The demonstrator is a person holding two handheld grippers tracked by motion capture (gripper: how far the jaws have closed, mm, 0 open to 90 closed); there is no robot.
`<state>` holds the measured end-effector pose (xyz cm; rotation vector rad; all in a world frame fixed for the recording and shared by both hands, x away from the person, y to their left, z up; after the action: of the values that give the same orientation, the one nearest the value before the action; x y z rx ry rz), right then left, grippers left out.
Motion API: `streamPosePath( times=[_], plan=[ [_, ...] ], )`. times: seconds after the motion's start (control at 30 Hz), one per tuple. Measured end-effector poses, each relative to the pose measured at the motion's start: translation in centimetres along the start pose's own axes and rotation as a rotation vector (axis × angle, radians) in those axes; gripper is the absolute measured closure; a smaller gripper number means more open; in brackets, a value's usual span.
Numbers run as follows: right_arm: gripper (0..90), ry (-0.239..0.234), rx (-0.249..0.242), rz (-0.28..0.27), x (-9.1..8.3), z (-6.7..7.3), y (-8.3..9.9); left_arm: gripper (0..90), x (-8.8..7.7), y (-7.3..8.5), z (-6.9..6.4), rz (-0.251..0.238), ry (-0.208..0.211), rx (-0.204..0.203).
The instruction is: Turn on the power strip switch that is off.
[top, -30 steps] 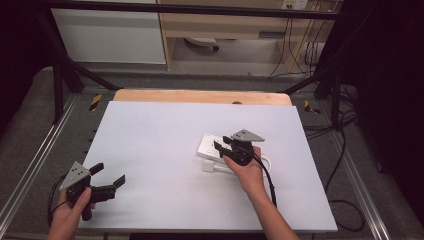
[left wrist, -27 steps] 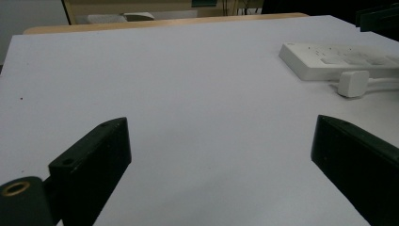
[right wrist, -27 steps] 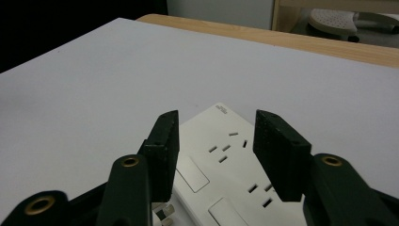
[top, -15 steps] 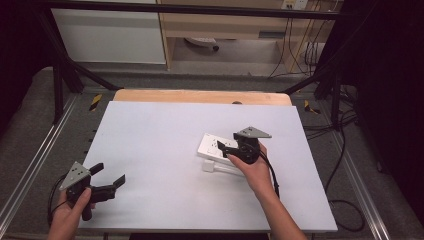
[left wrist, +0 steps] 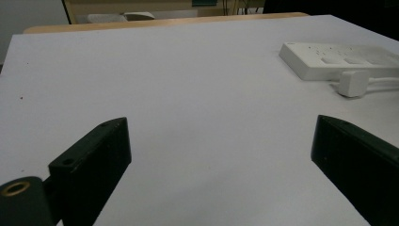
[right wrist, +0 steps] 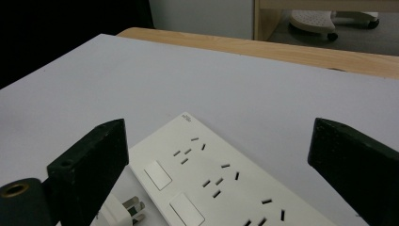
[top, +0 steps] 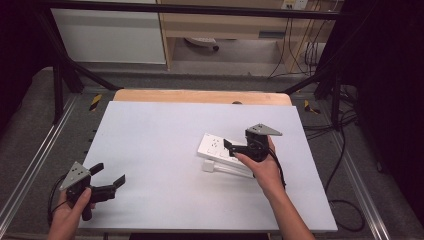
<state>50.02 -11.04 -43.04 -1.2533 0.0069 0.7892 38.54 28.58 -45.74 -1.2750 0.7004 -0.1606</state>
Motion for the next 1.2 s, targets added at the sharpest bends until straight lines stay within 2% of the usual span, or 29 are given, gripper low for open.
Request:
streamPosePath(
  times=[0.27, 0.67, 1.0, 1.2],
  plan=[
    [2.4, -0.005, 0.004, -0.021, -1.2, -0.8, -0.6, 5.6, 0.0, 0.0, 0.0, 0.0, 0.0, 0.0],
    [2.7, 0.006, 0.004, -0.052, -3.2, -2.3, -1.2, 5.6, 0.0, 0.0, -0.1, 0.002, -0.001, -0.001],
    [4.6, 0.018, 0.019, -0.111, -5.0, -3.8, -1.7, 5.6, 0.0, 0.0, -0.1, 0.004, -0.002, 0.001],
    [5.3, 0.022, 0.022, -0.123, -6.1, -4.8, -1.6, 5.6, 0.0, 0.0, -0.1, 0.005, -0.002, 0.001]
  ],
)
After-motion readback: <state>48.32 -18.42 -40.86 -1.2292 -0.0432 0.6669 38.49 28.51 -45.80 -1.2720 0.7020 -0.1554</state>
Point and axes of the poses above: each handheld gripper's, and its own axes: x roughly forward along the jaws, y roughly out of its underside, z roughly to its left, the point moved 9 cm from there along x, roughly forward along the jaws, and after that the axes turned 13 degrees about x, right-handed, at the moved point
